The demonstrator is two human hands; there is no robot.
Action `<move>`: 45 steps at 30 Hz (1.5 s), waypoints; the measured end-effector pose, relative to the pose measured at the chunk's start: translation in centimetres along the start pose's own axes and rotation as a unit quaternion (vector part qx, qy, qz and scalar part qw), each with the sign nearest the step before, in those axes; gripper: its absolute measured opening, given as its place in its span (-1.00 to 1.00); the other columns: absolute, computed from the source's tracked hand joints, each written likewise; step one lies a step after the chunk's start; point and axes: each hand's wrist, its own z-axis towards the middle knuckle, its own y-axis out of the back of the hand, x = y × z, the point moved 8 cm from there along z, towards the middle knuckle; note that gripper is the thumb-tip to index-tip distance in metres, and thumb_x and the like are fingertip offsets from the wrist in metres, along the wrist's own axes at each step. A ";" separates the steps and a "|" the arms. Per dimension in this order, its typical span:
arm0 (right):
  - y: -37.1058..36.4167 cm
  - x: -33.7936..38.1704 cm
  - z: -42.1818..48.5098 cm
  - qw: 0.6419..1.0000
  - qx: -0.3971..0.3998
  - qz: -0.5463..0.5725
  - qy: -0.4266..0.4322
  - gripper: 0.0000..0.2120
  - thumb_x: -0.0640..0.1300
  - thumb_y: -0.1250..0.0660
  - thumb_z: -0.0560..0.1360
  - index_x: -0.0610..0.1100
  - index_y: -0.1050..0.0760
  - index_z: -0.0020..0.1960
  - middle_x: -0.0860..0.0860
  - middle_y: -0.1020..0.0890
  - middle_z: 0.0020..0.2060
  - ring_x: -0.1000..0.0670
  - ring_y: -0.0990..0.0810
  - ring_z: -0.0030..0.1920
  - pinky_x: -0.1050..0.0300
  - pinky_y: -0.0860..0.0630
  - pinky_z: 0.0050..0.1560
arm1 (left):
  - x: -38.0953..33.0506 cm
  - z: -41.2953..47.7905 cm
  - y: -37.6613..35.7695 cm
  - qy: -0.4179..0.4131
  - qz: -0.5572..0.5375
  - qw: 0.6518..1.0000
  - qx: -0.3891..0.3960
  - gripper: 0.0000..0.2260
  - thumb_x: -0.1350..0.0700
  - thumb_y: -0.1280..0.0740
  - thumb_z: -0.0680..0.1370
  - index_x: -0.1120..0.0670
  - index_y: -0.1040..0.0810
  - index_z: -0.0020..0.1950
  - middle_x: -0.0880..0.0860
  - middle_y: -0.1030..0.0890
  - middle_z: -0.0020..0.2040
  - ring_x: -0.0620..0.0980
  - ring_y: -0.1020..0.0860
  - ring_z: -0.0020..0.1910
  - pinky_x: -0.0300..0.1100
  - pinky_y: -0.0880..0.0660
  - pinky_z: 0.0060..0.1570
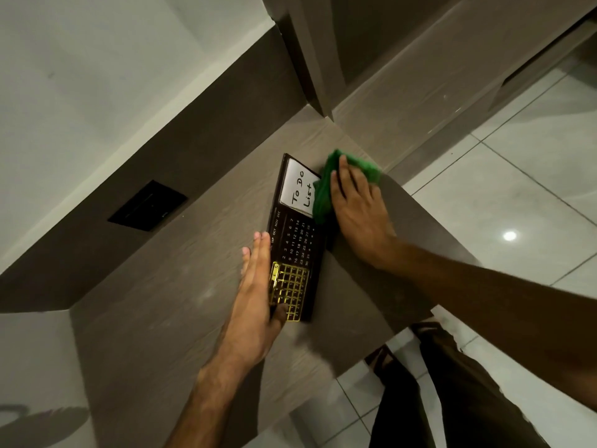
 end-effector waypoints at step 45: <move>-1.2 2.0 -1.6 1.000 0.014 0.024 -0.007 -0.12 -0.12 -0.36 0.49 -0.27 0.18 0.54 -0.26 0.10 0.54 -0.19 0.19 0.53 -0.21 0.10 0.50 | 0.0 -0.1 -0.1 -0.026 -0.010 1.000 0.000 0.12 0.32 -0.47 0.42 -0.25 0.37 0.50 -0.10 0.27 0.60 0.00 0.28 0.56 0.13 0.20 0.51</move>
